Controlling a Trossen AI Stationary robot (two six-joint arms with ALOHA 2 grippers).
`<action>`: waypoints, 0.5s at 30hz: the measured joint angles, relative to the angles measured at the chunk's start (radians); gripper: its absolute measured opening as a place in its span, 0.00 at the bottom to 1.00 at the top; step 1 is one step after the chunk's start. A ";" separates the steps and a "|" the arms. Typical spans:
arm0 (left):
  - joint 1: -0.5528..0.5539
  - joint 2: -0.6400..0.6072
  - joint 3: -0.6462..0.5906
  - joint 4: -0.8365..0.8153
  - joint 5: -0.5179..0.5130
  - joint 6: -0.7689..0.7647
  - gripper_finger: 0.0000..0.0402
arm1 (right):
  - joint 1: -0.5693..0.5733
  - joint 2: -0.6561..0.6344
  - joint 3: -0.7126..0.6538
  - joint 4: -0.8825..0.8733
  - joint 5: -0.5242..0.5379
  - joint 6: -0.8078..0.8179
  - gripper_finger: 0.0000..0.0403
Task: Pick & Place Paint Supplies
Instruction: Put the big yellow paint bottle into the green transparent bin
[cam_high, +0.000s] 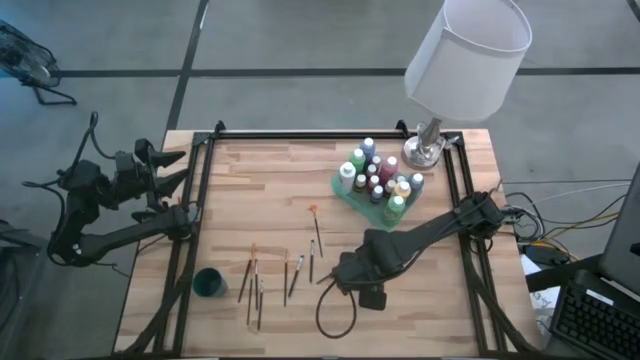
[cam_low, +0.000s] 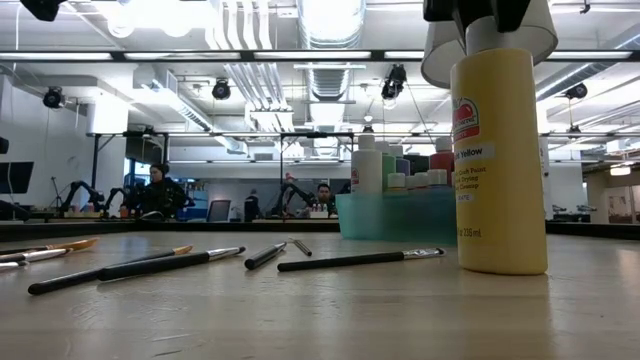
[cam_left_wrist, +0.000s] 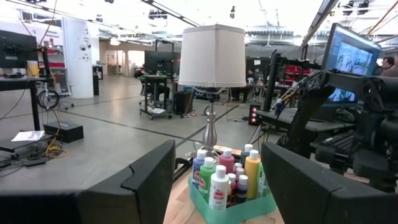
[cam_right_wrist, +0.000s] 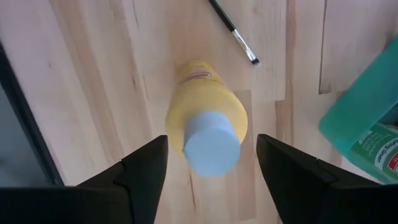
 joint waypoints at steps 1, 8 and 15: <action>0.000 0.000 0.000 0.000 0.000 0.000 0.61 | 0.000 0.000 -0.006 -0.001 0.000 0.003 0.57; 0.000 0.000 0.000 0.000 0.000 0.000 0.61 | 0.000 -0.002 -0.041 0.036 -0.027 0.017 0.48; 0.000 0.000 0.000 0.000 0.000 0.000 0.61 | 0.000 -0.005 -0.037 0.043 -0.026 0.041 0.44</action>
